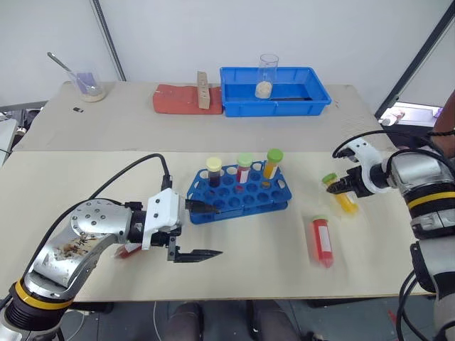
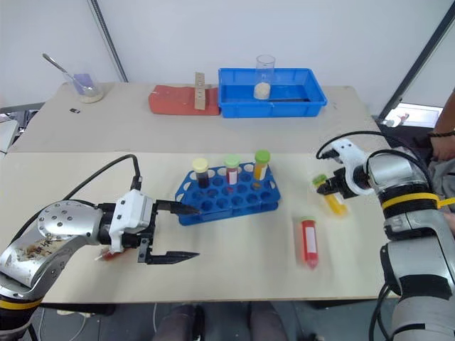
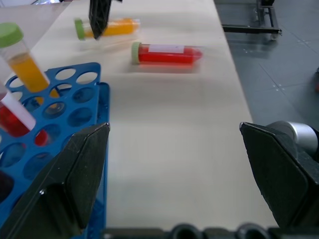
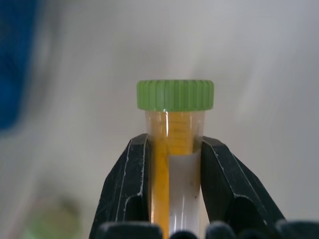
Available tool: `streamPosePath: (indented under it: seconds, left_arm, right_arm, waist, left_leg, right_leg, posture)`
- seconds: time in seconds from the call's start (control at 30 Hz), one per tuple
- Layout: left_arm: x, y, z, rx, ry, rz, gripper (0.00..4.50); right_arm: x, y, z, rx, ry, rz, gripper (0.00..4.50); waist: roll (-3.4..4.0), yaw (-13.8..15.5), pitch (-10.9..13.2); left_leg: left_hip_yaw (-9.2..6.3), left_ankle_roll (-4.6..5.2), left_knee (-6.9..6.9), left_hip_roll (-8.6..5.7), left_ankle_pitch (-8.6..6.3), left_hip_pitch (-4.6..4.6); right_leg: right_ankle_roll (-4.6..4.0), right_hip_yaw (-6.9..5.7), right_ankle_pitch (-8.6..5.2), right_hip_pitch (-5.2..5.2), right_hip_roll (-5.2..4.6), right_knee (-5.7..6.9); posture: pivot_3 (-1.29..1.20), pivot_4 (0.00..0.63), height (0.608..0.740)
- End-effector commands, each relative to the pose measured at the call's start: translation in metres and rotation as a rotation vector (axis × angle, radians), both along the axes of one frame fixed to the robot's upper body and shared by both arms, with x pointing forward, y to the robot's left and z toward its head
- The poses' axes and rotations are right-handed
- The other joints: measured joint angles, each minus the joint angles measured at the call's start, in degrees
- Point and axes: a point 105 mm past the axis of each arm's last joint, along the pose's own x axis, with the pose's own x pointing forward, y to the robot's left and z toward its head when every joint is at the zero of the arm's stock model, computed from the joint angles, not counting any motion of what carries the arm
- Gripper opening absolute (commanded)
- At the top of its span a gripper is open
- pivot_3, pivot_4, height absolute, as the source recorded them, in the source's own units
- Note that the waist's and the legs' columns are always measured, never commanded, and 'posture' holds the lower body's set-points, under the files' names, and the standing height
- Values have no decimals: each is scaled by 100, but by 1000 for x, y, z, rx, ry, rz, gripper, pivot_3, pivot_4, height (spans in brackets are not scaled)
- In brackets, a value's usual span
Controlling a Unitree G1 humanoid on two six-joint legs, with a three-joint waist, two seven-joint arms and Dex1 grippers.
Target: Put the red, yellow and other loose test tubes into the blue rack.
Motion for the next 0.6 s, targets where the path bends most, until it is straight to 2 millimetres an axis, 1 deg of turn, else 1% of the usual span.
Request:
streamPosePath:
  seconds: [0.03, 0.1, 0.17, 0.23, 0.27, 0.3, 0.37, 0.47, 0.53, 0.6]
  left_arm:
    - [7, 6, 15, -44, -42, 42, 4500]
    - [8, 7, 20, -74, -35, 59, 4500]
    - [9, 8, 25, -108, -28, 69, 4500]
    - [10, 9, 27, -118, -26, 71, 4500]
    - [11, 9, 27, -119, -28, 68, 4500]
    - [12, 8, 27, -125, -32, 65, 4500]
    - [13, 5, 28, -144, -33, 55, 4500]
    - [14, 2, 31, -167, -15, 47, 4500]
    - [15, 1, 32, -182, -5, 48, 4500]
    - [15, 0, 33, -191, 3, 39, 4500]
  right_arm:
    - [-11, 13, 47, 173, -226, 19, 986]
    - [-30, 30, 59, 256, -382, 118, 986]
    - [-49, 48, 67, 267, -550, 190, 986]
    - [-65, 65, 67, 256, -661, 229, 986]
    - [-71, 71, 63, 260, -689, 230, 986]
    - [-75, 75, 58, 260, -706, 219, 986]
    - [-81, 87, 55, 261, -782, 214, 986]
    - [-87, 105, 55, 289, -890, 225, 985]
    - [-87, 113, 54, 313, -929, 222, 984]
    - [-82, 120, 49, 330, -952, 210, 984]
  waist:
    - [0, 9, 0]
    - [-1, 27, 0]
    - [0, 48, -1]
    - [1, 34, -1]
    - [0, 31, -1]
    - [1, 28, -1]
    - [0, 13, 0]
    - [1, -23, 0]
    - [1, -35, 0]
    - [1, -55, -1]
  left_leg:
    - [-1, 0, 0, 1, 0, 0]
    - [-12, 0, -1, 2, 0, -2]
    - [-19, 0, -1, 3, 0, -4]
    - [-21, 0, 2, 2, 0, -6]
    - [-19, 0, 3, 0, 0, -7]
    - [-20, 0, 8, 0, 0, -6]
    - [-16, 0, 28, 0, 0, -4]
    - [-15, -1, 69, 6, 0, 2]
    - [-15, -1, 73, 6, 0, 8]
    - [-16, -2, 77, 6, 2, 11]
  right_leg:
    - [0, 0, 0, 0, 1, 0]
    - [1, -9, -2, 4, 2, -1]
    - [3, -15, -4, 7, 4, -2]
    - [20, -14, -14, 6, 3, 0]
    - [23, -11, -15, 5, 2, 2]
    - [27, -12, -17, 6, 2, 7]
    - [33, -10, -20, 7, 1, 23]
    - [36, -11, -25, 9, 4, 56]
    - [0, -10, -39, 9, 4, 66]
    - [-5, -10, -38, 9, 6, 73]
  posture:
    - [0, 150, 740]
    - [0, 150, 740]
    - [0, 150, 740]
    - [0, 150, 740]
    - [0, 150, 740]
    - [0, 150, 740]
    - [0, 150, 740]
    - [0, 150, 740]
    - [0, 150, 740]
    - [0, 150, 740]
